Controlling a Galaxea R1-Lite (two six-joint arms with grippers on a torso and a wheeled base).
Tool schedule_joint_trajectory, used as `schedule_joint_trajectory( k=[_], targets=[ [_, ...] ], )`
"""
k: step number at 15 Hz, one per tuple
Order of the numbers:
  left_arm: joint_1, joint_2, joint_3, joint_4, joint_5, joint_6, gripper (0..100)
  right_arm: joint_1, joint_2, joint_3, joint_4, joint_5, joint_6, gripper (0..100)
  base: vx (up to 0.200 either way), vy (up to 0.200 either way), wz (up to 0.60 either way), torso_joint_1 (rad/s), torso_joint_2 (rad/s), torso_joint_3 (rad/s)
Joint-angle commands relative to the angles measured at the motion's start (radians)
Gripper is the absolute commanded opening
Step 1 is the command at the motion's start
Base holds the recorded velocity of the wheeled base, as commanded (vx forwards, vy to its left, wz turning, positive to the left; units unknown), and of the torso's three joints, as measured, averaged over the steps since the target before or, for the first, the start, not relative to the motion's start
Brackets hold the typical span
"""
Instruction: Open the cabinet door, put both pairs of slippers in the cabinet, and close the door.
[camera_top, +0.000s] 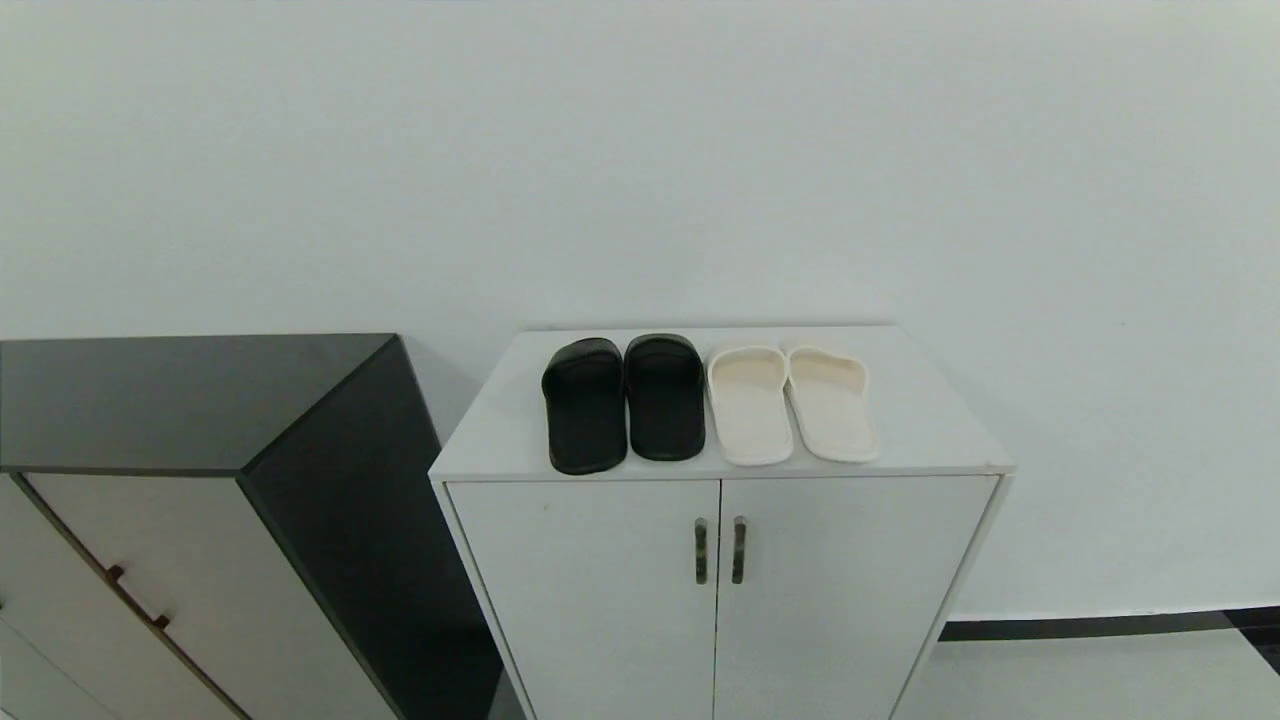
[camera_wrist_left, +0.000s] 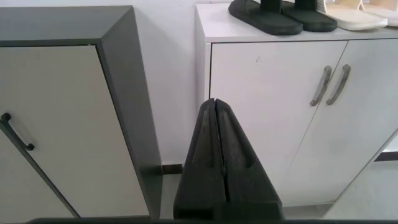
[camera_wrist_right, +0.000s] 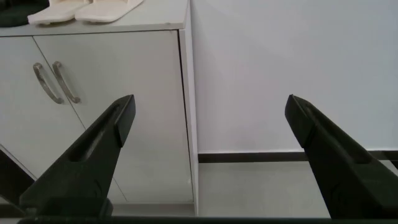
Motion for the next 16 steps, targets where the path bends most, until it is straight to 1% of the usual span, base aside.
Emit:
schedule_joint_trajectory(
  k=[1,2,8,10,11,12,13,14,15,16],
  targets=[
    [0.0,0.0,0.0,0.0,0.0,0.0,0,0.0,0.001,0.0,0.0,0.0,-0.001,100,0.0,0.0,0.0,0.0,0.0,0.0],
    [0.0,0.0,0.0,0.0,-0.001,0.003,0,0.0,0.001,0.0,0.0,0.0,-0.001,100,0.0,0.0,0.0,0.0,0.0,0.0],
    [0.0,0.0,0.0,0.0,-0.001,0.005,0,0.0,0.001,0.0,0.0,0.002,-0.001,100,0.2,0.0,0.0,0.001,0.0,0.0],
    [0.0,0.0,0.0,0.0,0.0,0.003,0,0.0,0.003,-0.008,-0.008,-0.003,-0.013,100,0.0,0.0,0.0,0.0,0.0,0.0],
    [0.0,0.0,0.0,0.0,0.0,0.006,0,0.0,0.078,-0.141,-0.03,-0.007,0.019,100,0.0,0.0,0.0,0.0,0.0,0.0],
    [0.0,0.0,0.0,0.0,0.0,0.006,0,0.013,0.199,-0.324,-0.01,-0.003,0.107,100,0.0,0.0,0.0,0.0,0.0,0.0],
    [0.0,0.0,0.0,0.0,0.002,0.008,0,0.013,0.303,-0.38,0.035,0.026,0.064,100,0.0,0.0,0.0,0.0,0.0,0.0],
    [0.0,0.0,0.0,0.0,0.002,0.008,0,0.013,0.429,-0.385,0.038,0.082,-0.038,100,0.0,0.0,0.0,0.0,0.0,0.0],
    [0.0,0.0,0.0,-0.002,0.003,0.003,0,0.025,0.564,-0.39,-0.028,0.095,-0.036,100,0.0,0.0,0.0,0.0,0.0,0.0],
    [0.0,0.0,0.0,0.0,0.003,0.005,0,0.065,0.678,-0.396,-0.122,0.092,-0.011,100,0.0,0.0,0.0,0.0,0.0,0.0]
  ],
)
